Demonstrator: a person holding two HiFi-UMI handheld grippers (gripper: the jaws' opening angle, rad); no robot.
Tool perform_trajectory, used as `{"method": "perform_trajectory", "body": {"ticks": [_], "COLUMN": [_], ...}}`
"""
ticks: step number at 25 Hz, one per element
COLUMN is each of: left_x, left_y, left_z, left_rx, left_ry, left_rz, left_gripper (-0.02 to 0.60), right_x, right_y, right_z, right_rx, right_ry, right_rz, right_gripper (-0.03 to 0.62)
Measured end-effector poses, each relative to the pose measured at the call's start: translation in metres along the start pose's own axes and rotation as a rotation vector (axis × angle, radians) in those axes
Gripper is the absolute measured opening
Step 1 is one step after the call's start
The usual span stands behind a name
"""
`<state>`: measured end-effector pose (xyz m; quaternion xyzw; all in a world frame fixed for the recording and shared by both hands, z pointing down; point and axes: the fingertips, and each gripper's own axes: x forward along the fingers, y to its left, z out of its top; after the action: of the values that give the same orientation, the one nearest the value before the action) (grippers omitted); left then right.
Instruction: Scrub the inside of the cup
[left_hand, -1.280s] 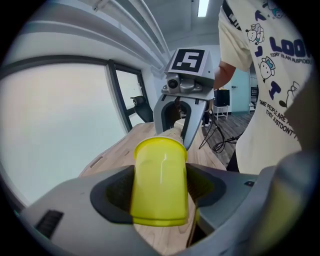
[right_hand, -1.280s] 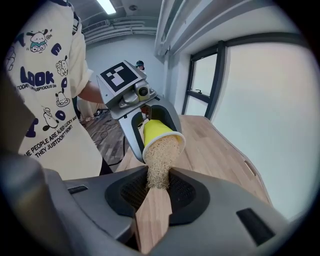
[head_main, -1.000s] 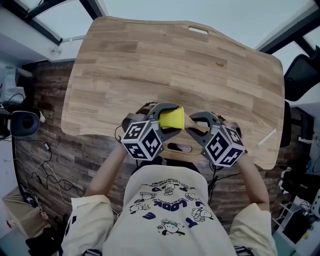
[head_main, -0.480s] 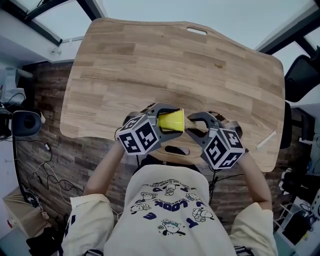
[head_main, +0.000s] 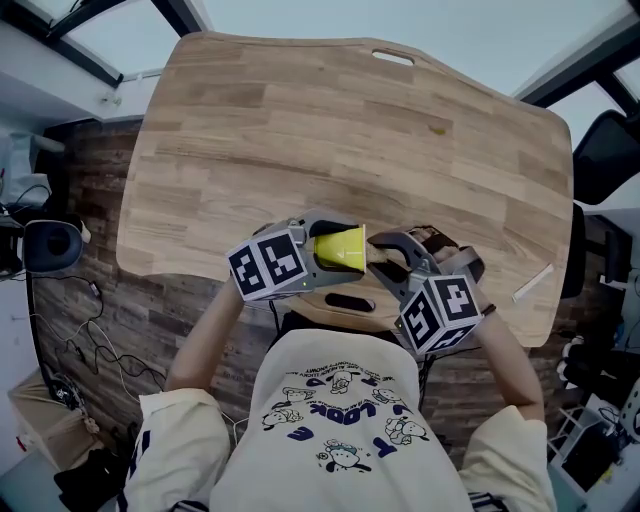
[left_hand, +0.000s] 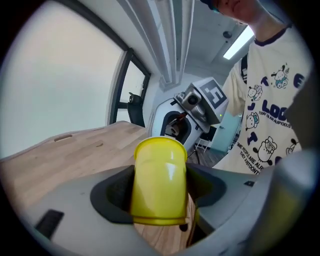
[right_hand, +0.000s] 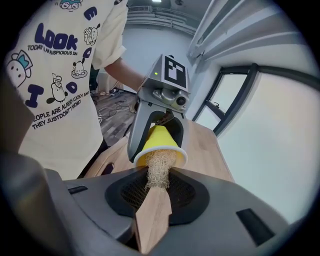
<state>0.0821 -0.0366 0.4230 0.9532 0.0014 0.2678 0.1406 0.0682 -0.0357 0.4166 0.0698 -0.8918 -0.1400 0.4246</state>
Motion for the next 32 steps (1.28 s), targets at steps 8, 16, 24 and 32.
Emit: {"method": "perform_trajectory", "body": {"ticks": [8, 16, 24, 32], "left_x": [-0.003, -0.014, -0.034, -0.053], "left_y": [-0.008, -0.021, -0.026, -0.033], "left_z": [-0.004, -0.013, -0.004, -0.001], "left_rx": [-0.18, -0.257, -0.454, -0.538], "left_ry": [-0.049, -0.04, -0.128, -0.146], "left_rz": [-0.13, -0.246, -0.407, -0.526], "left_gripper": [0.322, 0.321, 0.318, 0.316], "right_x": [0.002, 0.008, 0.006, 0.004], "right_y": [0.004, 0.012, 0.005, 0.003], "right_z": [0.008, 0.023, 0.046, 0.067], "right_rx": [-0.136, -0.347, -0.486, -0.575], "right_ry": [-0.015, 0.004, -0.031, -0.048], "right_rz": [-0.041, -0.097, -0.192, -0.271], "right_gripper": [0.094, 0.094, 0.094, 0.094]}}
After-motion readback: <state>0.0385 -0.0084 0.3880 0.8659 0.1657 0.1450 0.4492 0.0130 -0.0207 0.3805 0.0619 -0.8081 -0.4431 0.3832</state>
